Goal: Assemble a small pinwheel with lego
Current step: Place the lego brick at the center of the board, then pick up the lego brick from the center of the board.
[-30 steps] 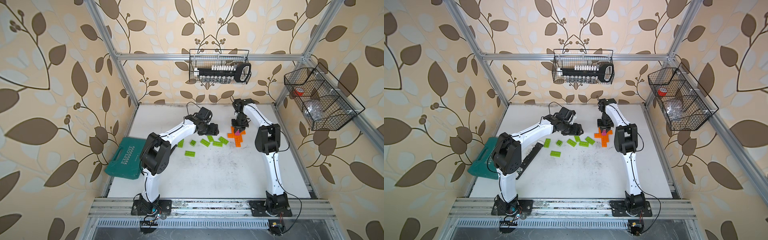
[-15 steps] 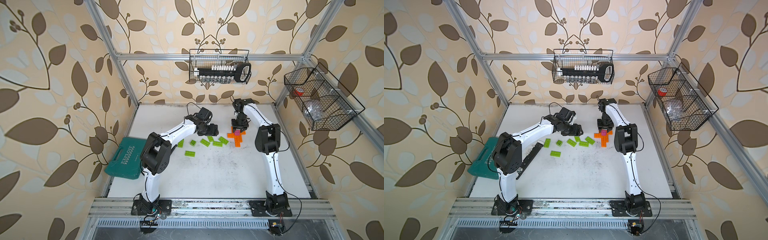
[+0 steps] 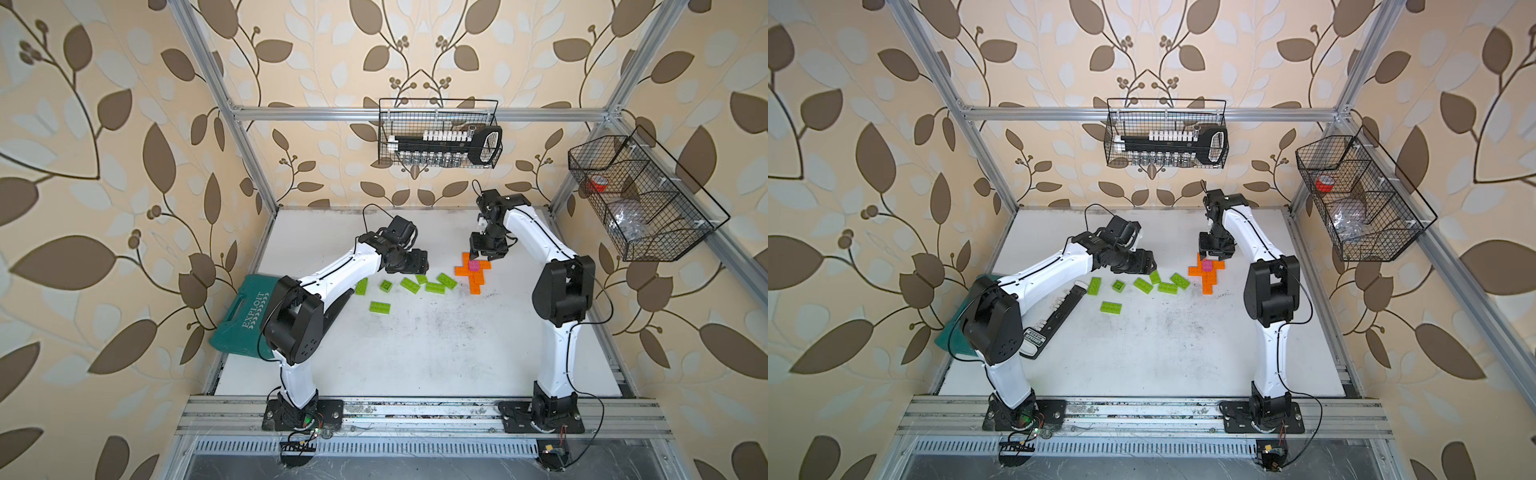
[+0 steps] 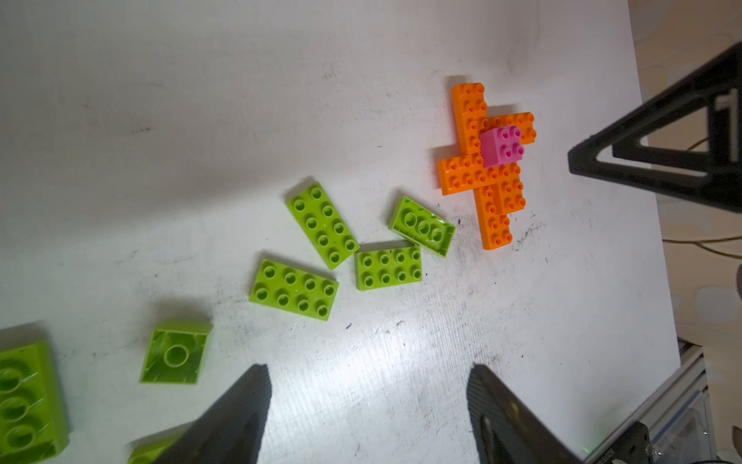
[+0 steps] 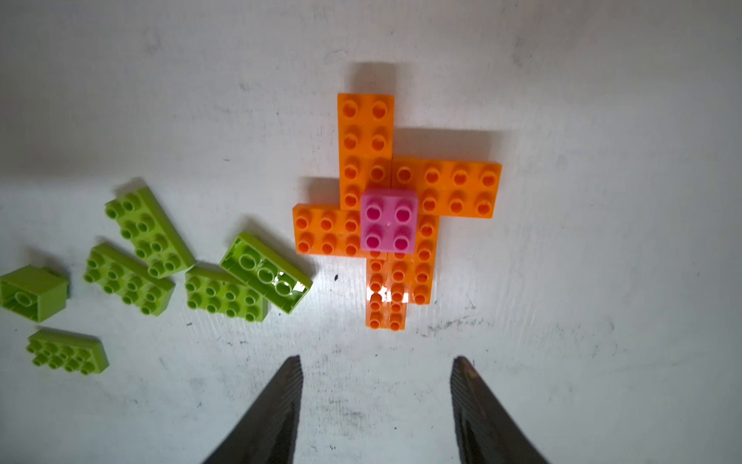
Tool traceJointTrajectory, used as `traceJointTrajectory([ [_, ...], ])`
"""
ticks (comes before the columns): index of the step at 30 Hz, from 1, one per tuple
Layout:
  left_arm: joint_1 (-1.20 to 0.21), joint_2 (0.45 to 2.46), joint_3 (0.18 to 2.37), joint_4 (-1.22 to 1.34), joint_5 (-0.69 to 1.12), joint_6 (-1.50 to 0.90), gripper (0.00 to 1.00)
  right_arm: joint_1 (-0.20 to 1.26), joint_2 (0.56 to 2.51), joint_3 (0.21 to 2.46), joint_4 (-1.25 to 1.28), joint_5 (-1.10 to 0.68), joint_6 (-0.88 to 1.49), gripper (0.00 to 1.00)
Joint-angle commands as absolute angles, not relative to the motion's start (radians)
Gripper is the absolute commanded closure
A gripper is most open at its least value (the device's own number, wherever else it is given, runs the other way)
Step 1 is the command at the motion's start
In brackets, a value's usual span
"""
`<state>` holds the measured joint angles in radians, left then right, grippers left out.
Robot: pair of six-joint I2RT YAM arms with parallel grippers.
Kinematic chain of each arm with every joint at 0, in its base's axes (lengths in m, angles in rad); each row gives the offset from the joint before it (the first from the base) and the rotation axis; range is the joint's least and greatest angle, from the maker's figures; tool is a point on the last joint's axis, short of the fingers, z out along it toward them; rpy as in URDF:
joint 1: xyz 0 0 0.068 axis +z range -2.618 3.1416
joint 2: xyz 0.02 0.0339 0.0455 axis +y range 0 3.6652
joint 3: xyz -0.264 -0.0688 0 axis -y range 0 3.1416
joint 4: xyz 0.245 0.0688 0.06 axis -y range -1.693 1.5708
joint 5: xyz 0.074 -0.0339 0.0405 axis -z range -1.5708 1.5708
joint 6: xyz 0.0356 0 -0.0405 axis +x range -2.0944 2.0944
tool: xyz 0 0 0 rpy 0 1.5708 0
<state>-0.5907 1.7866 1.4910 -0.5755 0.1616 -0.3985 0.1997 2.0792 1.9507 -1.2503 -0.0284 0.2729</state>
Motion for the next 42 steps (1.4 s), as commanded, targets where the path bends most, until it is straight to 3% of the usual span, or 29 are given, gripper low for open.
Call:
traceJointTrajectory([
  [1,-0.600,1.710,1.431,-0.613,0.084,-0.395,0.21,0.270,2.009,1.846,-1.145,-0.064,0.283,0.43],
  [12,-0.579,1.551,1.186,-0.689,-0.069,-0.490,0.22,0.505,1.953,1.716,-1.004,-0.072,0.298,0.43],
  [22,-0.583,1.600,1.150,-0.776,-0.127,-0.515,0.03,0.516,1.849,1.618,-0.956,-0.090,0.375,0.44],
  [32,-0.595,1.733,1.193,-0.722,-0.098,-0.477,0.09,0.456,1.610,1.414,-0.863,-0.193,0.396,0.44],
  [42,-0.592,1.847,1.246,-0.694,-0.097,-0.450,0.16,0.443,1.507,1.327,-0.892,-0.163,0.377,0.43],
])
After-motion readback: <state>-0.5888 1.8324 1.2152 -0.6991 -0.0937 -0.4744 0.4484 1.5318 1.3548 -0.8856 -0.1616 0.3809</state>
